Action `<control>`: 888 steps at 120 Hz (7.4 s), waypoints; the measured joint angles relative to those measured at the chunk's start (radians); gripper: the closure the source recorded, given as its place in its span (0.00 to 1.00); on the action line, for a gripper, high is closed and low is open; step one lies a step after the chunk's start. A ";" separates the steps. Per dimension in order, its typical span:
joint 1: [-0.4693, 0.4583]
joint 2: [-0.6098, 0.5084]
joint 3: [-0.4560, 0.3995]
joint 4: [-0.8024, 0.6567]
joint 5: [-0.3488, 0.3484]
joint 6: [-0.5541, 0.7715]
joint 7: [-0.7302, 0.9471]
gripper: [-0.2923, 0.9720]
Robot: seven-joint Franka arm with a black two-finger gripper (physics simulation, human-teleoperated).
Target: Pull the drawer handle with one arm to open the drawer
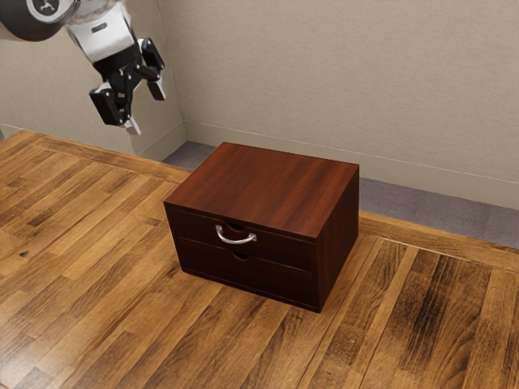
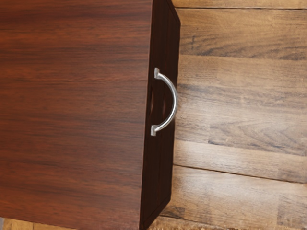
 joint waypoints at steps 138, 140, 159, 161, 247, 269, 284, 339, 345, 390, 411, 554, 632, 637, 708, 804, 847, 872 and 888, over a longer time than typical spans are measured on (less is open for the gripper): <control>-0.096 -0.034 -0.015 -0.459 -0.123 0.504 0.047 0.41; -0.096 -0.034 -0.016 -0.464 -0.126 0.509 0.046 0.41; -0.096 -0.028 -0.030 -0.493 -0.139 0.546 0.017 0.44; -0.096 -0.027 -0.031 -0.496 -0.139 0.549 0.013 0.44; -0.098 0.027 -0.111 -0.616 -0.155 0.781 -0.061 0.54; -0.098 0.054 -0.113 -0.632 -0.152 0.824 -0.060 0.55; -0.098 0.104 -0.120 -0.633 -0.145 0.860 -0.054 0.57; -0.098 0.175 -0.122 -0.647 -0.074 1.001 -0.027 0.64; -0.098 0.179 -0.122 -0.647 -0.072 1.010 -0.024 0.65; -0.098 0.195 -0.122 -0.665 -0.048 1.038 -0.006 0.68; -0.097 0.204 -0.122 -0.667 -0.045 1.046 -0.001 0.70; -0.115 0.071 -0.124 -0.806 -0.035 1.054 0.010 0.83; -0.147 0.004 -0.125 -0.856 -0.039 1.041 0.007 0.76; -0.147 0.000 -0.125 -0.859 -0.040 1.039 0.007 0.76; -0.199 -0.097 -0.119 -0.936 -0.056 1.012 0.004 0.76; -0.297 -0.207 -0.069 -1.024 -0.080 0.964 -0.012 0.76; -0.304 -0.235 -0.068 -1.045 -0.080 0.959 -0.020 0.77; -0.325 -0.253 -0.054 -1.060 -0.083 0.958 -0.025 0.77; -0.326 -0.274 -0.053 -1.071 -0.084 0.957 -0.028 0.76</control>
